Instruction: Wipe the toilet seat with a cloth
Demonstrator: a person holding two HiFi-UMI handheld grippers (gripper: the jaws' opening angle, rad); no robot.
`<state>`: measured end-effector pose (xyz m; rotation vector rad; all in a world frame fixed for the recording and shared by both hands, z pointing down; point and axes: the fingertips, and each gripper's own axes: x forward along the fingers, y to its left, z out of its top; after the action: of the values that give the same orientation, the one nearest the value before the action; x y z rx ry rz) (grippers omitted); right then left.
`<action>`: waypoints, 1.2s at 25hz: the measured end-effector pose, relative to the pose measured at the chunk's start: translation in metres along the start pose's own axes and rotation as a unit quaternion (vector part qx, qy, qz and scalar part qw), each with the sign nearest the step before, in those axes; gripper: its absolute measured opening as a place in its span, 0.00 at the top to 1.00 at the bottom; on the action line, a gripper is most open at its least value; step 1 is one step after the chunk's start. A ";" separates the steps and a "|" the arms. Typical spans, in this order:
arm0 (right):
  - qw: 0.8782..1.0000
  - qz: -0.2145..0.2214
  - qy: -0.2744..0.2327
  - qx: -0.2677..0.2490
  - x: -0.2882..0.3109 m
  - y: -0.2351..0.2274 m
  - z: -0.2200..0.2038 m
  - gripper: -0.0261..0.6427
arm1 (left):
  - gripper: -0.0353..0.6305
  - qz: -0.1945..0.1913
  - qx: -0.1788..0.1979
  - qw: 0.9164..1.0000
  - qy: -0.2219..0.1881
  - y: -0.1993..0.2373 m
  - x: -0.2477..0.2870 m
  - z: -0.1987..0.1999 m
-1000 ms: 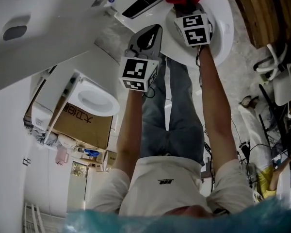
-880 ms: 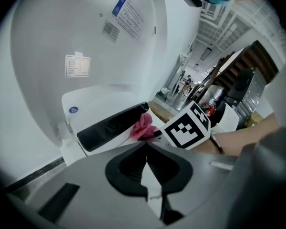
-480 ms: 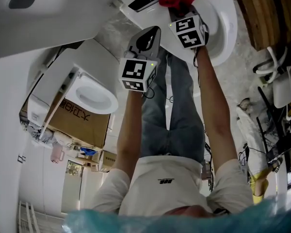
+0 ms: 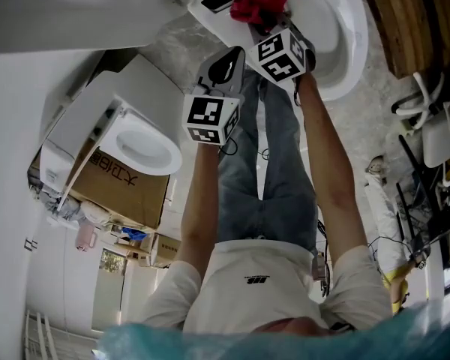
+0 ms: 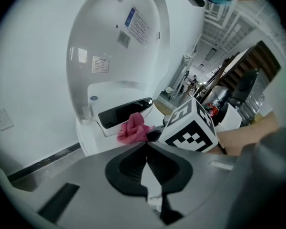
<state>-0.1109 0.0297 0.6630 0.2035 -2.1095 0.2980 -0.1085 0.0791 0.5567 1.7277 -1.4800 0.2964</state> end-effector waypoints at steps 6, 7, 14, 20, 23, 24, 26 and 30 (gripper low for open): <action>1.000 0.018 -0.004 -0.009 -0.002 0.024 -0.007 0.93 | 0.93 0.006 -0.003 1.000 0.002 0.001 -0.011 -0.010; 1.000 0.020 -0.004 -0.009 -0.003 0.027 -0.009 0.93 | 0.93 0.007 -0.004 1.000 0.002 0.000 -0.013 -0.011; 0.999 0.039 0.000 -0.009 -0.010 0.050 -0.023 0.93 | 0.93 0.012 -0.008 1.000 0.007 -0.003 -0.025 -0.022; 0.998 0.055 0.010 -0.001 -0.020 0.072 -0.042 0.93 | 0.93 0.013 -0.009 1.000 0.017 -0.010 -0.038 -0.032; 0.998 0.063 0.017 0.010 -0.027 0.082 -0.053 0.93 | 0.93 0.014 -0.012 1.000 0.022 -0.015 -0.046 -0.037; 0.998 0.066 0.020 0.012 -0.029 0.085 -0.057 0.93 | 0.93 0.014 -0.013 1.000 0.023 -0.017 -0.049 -0.038; 0.997 0.074 0.033 0.014 -0.032 0.092 -0.064 0.93 | 0.93 0.012 -0.013 1.000 0.025 -0.021 -0.054 -0.038; 0.992 0.105 0.067 -0.001 -0.042 0.109 -0.077 0.93 | 0.93 0.007 -0.005 1.000 0.028 -0.027 -0.060 -0.030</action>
<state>-0.0552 0.1577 0.6525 -0.0387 -1.9999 0.4230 -0.0914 0.1420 0.5253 1.6878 -1.4505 0.3408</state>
